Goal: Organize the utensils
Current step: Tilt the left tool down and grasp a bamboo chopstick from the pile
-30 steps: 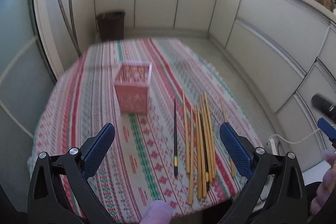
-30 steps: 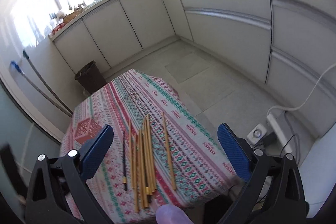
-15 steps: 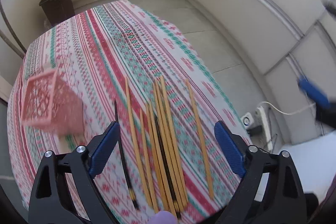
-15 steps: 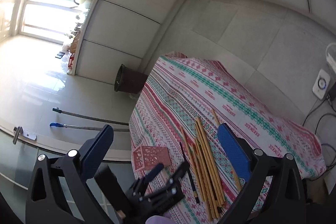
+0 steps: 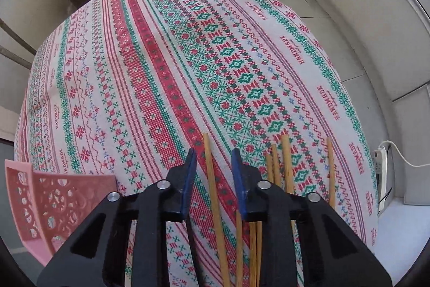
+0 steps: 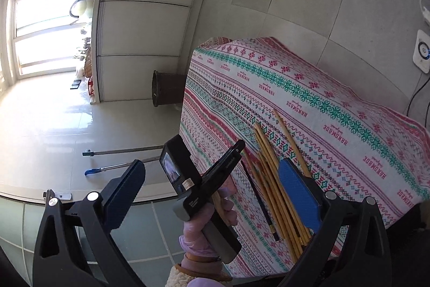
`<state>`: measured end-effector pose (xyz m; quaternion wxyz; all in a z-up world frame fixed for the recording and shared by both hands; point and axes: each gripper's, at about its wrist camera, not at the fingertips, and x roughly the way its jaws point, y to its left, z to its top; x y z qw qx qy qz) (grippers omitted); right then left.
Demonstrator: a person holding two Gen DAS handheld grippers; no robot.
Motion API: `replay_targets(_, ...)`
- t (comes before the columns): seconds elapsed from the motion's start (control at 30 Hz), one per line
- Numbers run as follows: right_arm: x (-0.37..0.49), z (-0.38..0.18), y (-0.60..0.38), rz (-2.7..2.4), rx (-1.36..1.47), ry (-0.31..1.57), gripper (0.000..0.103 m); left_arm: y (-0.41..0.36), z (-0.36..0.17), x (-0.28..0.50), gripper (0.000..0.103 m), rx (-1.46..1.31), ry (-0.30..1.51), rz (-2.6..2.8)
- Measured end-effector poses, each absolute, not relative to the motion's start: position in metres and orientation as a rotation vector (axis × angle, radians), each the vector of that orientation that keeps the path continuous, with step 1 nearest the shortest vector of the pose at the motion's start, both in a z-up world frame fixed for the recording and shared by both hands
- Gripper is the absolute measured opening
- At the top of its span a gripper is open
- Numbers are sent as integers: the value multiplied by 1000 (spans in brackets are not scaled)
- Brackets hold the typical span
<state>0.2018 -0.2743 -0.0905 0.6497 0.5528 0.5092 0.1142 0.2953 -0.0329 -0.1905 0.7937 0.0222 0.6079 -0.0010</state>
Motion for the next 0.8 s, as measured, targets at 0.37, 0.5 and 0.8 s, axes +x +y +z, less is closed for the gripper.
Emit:
replay_targets(0.37, 217, -102, -267, 141, 1110, 1205, 96, -27, -202, 312, 5, 38, 1316, -13)
replay_targets(0.5, 232, -109, -253, 78, 932, 1255, 86, -28, -192, 296, 4, 46, 1240, -30)
replay_targets(0.8, 259, -143, -201, 54, 542, 1369, 56, -26, -83, 181, 4, 104, 962, -197)
